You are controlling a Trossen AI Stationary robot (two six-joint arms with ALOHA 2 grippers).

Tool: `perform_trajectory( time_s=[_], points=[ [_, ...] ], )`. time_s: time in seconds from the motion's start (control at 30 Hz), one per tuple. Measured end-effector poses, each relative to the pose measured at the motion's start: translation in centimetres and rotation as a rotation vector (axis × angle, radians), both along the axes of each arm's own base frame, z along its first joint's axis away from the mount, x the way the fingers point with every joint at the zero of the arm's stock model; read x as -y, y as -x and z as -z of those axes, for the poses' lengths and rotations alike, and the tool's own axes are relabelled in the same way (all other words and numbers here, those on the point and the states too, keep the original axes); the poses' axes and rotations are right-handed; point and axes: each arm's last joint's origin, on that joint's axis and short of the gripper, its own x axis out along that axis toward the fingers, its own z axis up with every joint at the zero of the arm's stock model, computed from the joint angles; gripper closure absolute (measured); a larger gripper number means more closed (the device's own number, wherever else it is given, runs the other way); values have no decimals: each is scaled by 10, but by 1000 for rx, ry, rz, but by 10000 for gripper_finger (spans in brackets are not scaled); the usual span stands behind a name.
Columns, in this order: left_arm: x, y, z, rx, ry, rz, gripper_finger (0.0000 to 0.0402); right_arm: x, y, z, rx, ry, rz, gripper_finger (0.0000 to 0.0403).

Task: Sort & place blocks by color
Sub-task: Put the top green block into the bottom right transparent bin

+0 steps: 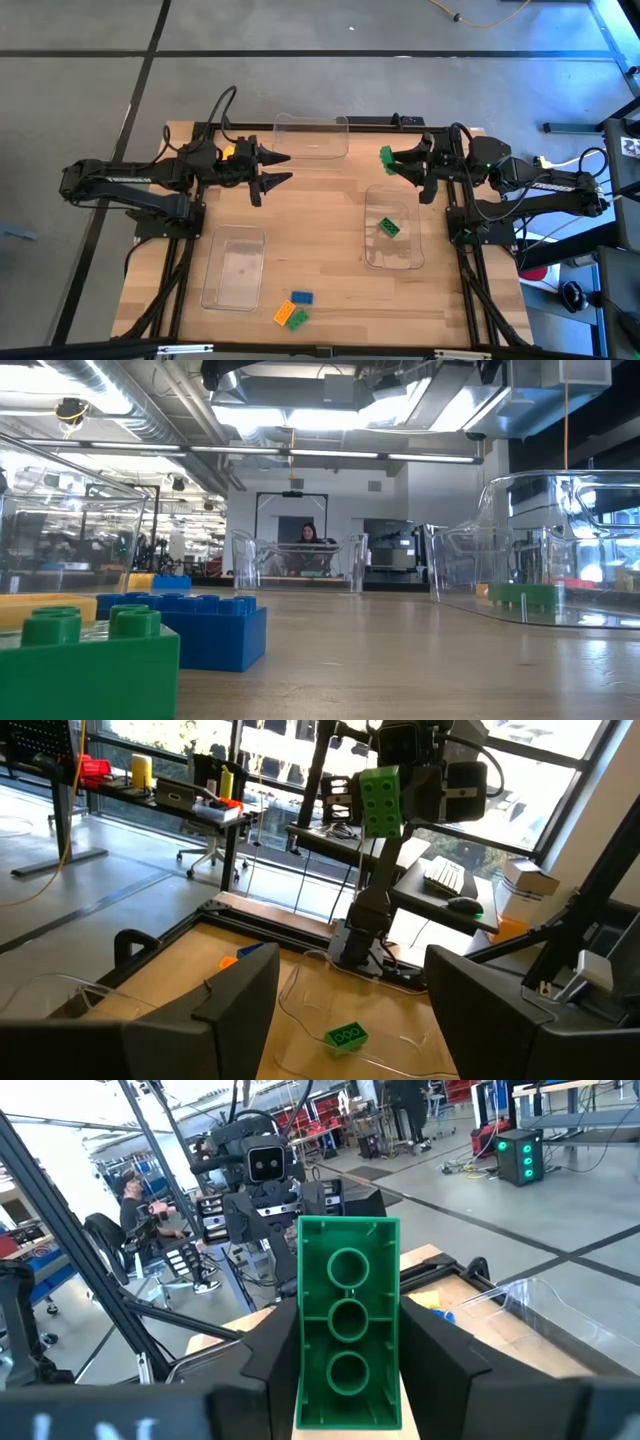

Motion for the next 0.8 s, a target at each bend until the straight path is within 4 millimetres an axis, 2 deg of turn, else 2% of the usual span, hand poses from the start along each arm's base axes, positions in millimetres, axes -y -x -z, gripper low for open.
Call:
perform_trajectory(
  time_s=[0.5,0.57,0.67,0.8],
  points=[
    [0,0,0,-1,-2,-1,159,-1,-3,3,-26,-35,-37,266],
    [-1,0,0,-1,-1,-24,159,-1,-8,12,-127,-82,-54,266],
    [-2,0,0,0,0,-63,159,-4,-18,33,-374,-204,-133,266],
    [-2,0,0,-1,0,-75,159,-19,-27,64,-691,-364,-300,266]
  ],
)
